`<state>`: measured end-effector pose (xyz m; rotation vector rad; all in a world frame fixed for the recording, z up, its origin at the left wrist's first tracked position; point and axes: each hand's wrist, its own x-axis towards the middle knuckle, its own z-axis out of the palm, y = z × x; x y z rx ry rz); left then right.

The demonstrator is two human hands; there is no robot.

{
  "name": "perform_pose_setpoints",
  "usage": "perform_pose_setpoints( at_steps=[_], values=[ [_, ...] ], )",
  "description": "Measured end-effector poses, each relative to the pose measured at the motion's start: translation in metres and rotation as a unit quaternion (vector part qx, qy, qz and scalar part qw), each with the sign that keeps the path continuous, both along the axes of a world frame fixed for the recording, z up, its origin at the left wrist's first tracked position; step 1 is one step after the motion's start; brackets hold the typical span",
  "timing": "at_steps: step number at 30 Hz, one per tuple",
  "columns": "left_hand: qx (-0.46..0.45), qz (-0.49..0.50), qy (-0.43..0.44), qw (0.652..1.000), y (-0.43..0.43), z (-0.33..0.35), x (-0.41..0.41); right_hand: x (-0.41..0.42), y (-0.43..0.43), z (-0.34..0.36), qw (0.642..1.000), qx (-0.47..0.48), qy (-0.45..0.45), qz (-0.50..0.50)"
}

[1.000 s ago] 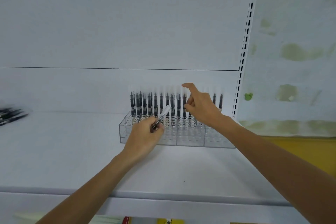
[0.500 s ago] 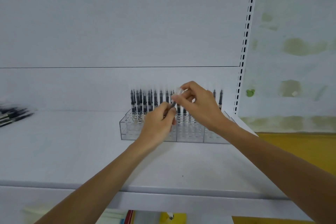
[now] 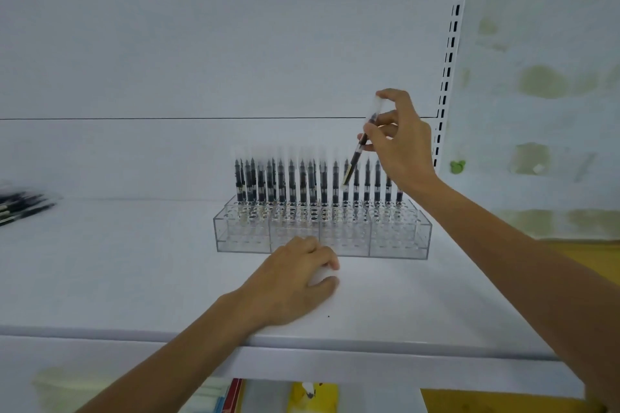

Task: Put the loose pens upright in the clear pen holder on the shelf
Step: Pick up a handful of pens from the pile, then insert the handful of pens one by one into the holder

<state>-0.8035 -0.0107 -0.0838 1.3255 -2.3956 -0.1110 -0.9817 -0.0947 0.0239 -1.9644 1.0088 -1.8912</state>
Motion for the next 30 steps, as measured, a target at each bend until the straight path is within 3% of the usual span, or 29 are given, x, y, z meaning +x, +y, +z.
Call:
perform_pose_setpoints(
  at_steps=[5,10,16,20,24,30],
  values=[
    [0.005,0.001,0.028,1.0,-0.006,-0.001,0.001,0.005,-0.013,-0.022,0.991,-0.027,0.12,-0.056],
    [0.01,0.0,0.066,0.998,-0.008,-0.001,0.001,0.008,-0.013,-0.04,0.965,0.038,0.253,-0.056],
    [0.011,0.004,0.075,0.997,-0.009,0.0,0.0,0.014,-0.016,-0.048,0.94,0.027,0.304,-0.149],
    [-0.01,0.032,0.089,0.995,-0.008,0.006,0.001,0.028,-0.008,-0.041,0.941,-0.052,0.26,-0.212],
    [-0.069,0.13,0.093,0.985,0.0,0.015,0.043,0.084,0.007,-0.032,0.956,-0.102,0.246,-0.127],
    [-0.081,0.287,0.114,0.948,0.032,0.032,0.19,0.228,0.037,-0.042,0.962,-0.093,0.255,0.005]
  ],
)
